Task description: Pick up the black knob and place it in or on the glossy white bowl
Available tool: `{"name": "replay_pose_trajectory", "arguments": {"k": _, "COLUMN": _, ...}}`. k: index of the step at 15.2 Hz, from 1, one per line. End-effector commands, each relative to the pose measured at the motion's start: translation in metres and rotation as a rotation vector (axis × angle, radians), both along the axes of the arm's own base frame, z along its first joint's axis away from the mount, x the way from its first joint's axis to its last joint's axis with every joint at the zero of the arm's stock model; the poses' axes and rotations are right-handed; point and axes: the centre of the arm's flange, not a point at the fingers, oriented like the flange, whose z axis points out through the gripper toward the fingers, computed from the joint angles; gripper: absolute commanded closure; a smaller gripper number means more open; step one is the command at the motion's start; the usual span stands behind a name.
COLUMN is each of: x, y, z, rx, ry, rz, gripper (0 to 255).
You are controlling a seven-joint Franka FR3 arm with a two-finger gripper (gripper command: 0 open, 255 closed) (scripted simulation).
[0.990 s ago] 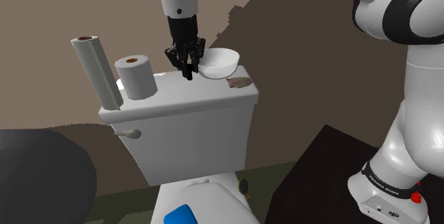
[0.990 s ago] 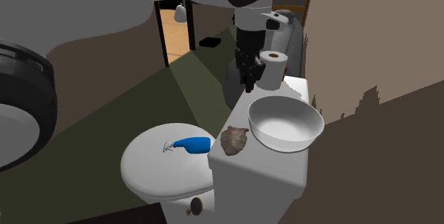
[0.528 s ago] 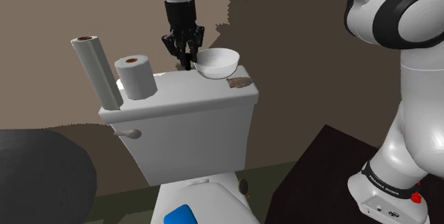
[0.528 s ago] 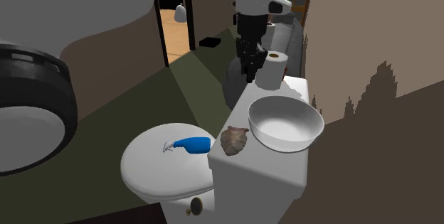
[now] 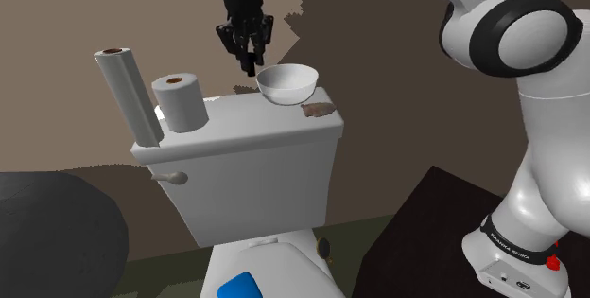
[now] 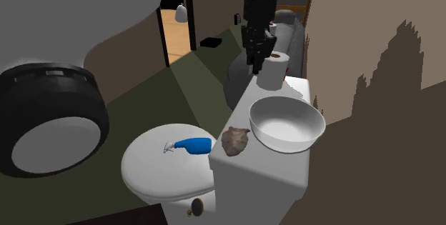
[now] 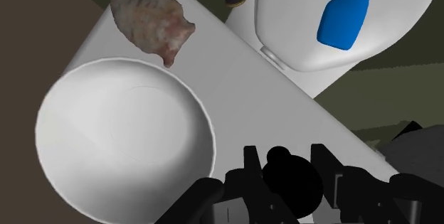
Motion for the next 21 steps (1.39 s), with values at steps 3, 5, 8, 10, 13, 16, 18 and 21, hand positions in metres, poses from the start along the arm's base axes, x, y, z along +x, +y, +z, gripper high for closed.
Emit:
{"name": "replay_pose_trajectory", "arguments": {"k": 3, "x": 0.015, "y": -0.047, "z": 0.000, "rx": 0.000, "ry": 0.000, "rz": 0.000, "gripper": 255}}
{"name": "replay_pose_trajectory", "arguments": {"k": 5, "x": 0.024, "y": -0.072, "z": -0.001, "rx": 0.000, "ry": 0.000, "rz": 0.000, "gripper": 255}}
{"name": "replay_pose_trajectory", "arguments": {"k": 8, "x": 0.037, "y": -0.109, "z": -0.002, "rx": 0.000, "ry": 0.000, "rz": 0.000, "gripper": 255}}
{"name": "replay_pose_trajectory", "arguments": {"k": 10, "x": 0.046, "y": -0.134, "z": -0.002, "rx": 0.000, "ry": 0.000, "rz": 0.000, "gripper": 255}}
{"name": "replay_pose_trajectory", "arguments": {"k": 13, "x": 0.046, "y": -0.134, "z": -0.018, "rx": 0.000, "ry": 0.000, "rz": 0.000, "gripper": 255}}
{"name": "replay_pose_trajectory", "arguments": {"k": 16, "x": 0.046, "y": -0.134, "z": -0.034, "rx": 0.000, "ry": 0.000, "rz": 0.000, "gripper": 255}}
{"name": "replay_pose_trajectory", "arguments": {"k": 18, "x": 0.046, "y": -0.134, "z": -0.044, "rx": 0.000, "ry": 0.000, "rz": 0.000, "gripper": 255}}
{"name": "replay_pose_trajectory", "arguments": {"k": 21, "x": 0.046, "y": -0.134, "z": -0.060, "rx": 0.000, "ry": 0.000, "rz": 0.000, "gripper": 255}}
